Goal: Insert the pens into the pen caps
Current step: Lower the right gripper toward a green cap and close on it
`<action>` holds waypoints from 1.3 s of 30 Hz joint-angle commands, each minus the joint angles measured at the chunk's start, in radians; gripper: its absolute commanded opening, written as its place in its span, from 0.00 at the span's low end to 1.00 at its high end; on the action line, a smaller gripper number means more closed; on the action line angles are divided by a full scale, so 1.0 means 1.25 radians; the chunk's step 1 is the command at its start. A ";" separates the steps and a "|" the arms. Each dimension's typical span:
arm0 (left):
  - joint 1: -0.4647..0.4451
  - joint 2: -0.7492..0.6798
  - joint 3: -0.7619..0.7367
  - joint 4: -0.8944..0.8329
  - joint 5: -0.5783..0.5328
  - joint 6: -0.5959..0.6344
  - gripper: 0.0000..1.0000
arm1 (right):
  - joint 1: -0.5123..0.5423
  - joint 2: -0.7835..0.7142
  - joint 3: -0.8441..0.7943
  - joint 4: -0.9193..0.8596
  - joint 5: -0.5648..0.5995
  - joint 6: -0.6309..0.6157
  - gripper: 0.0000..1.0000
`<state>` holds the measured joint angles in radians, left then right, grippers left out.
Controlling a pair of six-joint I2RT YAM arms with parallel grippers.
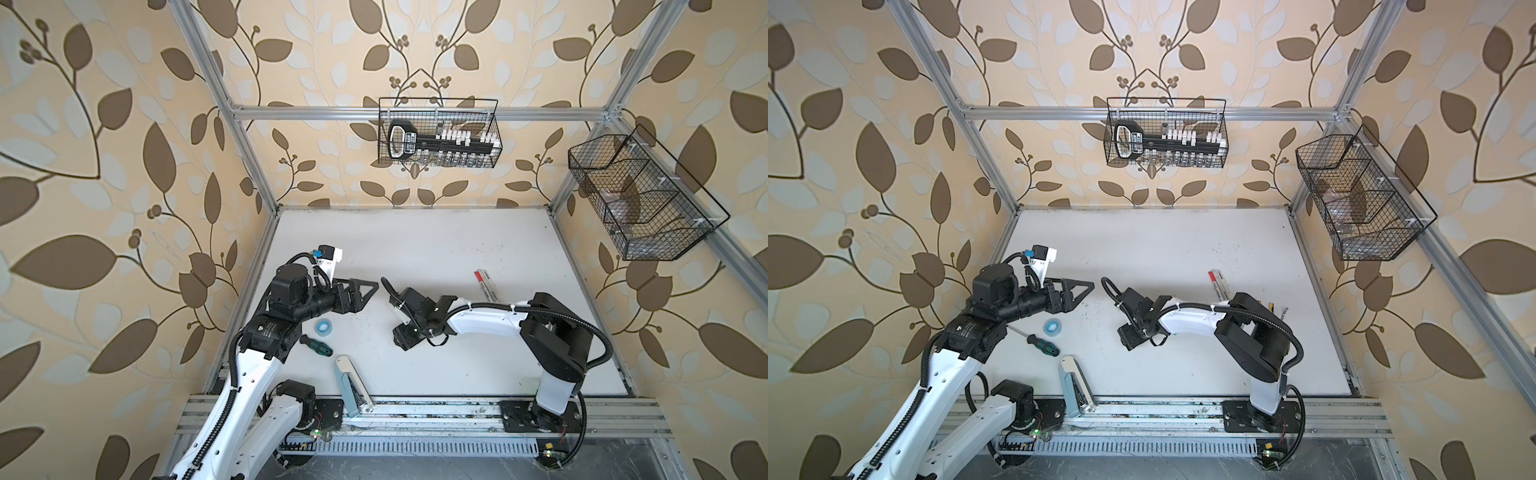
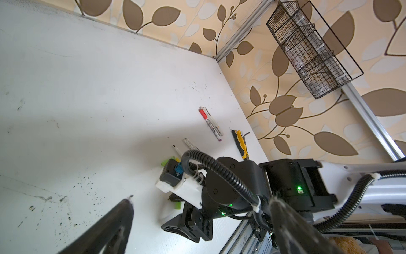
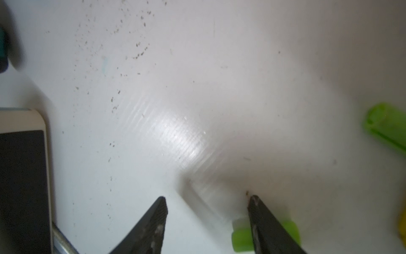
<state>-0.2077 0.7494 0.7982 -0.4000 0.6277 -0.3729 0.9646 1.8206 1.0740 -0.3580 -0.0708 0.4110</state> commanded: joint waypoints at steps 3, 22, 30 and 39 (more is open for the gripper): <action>0.009 0.005 0.016 0.016 0.024 0.008 0.99 | 0.010 -0.040 -0.058 -0.062 0.032 0.030 0.61; 0.010 0.003 0.014 0.018 0.025 0.007 0.99 | 0.001 -0.177 -0.166 -0.005 0.171 0.094 0.59; 0.010 -0.003 0.014 0.013 0.021 0.008 0.99 | -0.035 -0.105 -0.121 -0.031 0.146 0.037 0.59; 0.010 -0.001 0.014 0.013 0.018 0.011 0.99 | -0.021 -0.030 -0.072 -0.071 0.134 -0.007 0.36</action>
<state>-0.2077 0.7586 0.7982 -0.4000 0.6289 -0.3729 0.9249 1.7424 0.9730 -0.3855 0.1055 0.4217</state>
